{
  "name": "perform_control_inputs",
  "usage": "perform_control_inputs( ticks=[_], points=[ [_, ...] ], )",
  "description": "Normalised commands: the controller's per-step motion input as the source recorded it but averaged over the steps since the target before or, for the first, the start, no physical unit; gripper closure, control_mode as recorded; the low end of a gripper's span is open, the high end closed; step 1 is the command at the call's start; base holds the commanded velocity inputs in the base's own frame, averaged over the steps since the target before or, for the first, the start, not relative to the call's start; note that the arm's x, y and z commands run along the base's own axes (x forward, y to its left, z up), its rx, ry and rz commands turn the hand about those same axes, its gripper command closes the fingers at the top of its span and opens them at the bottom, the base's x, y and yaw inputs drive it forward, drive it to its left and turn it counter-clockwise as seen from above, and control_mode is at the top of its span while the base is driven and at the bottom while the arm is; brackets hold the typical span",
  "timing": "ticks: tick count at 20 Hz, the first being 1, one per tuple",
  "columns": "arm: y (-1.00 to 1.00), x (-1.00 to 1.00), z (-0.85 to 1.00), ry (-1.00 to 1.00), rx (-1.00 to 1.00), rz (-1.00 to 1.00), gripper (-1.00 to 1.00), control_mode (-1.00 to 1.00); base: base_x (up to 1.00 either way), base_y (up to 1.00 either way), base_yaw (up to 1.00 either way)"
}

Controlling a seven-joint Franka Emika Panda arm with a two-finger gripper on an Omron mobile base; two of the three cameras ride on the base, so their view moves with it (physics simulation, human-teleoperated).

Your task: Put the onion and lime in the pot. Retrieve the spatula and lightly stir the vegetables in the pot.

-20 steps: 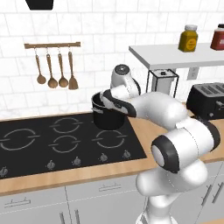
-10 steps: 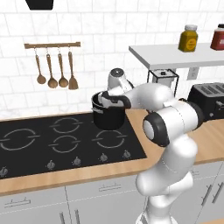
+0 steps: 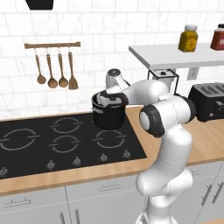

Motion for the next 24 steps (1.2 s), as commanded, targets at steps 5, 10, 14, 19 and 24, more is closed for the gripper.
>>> perform_control_inputs(
  ticks=[5,10,14,19,24],
  points=[
    [-0.02,0.00,0.14,0.00,0.00,0.00,-1.00,-1.00,0.00,0.00,0.00],
    [0.00,-0.15,0.36,-0.01,0.01,0.00,-1.00,-1.00,0.00,0.00,0.00],
    [-0.05,-0.95,0.69,-0.11,0.07,0.00,-1.00,-1.00,0.00,0.00,0.00],
    [-0.48,-1.00,0.33,-0.01,0.17,-0.05,-1.00,-1.00,0.00,0.00,0.00],
    [-0.51,-1.00,-0.01,0.03,0.11,-0.10,-1.00,-1.00,0.00,0.00,0.00]
  ],
)
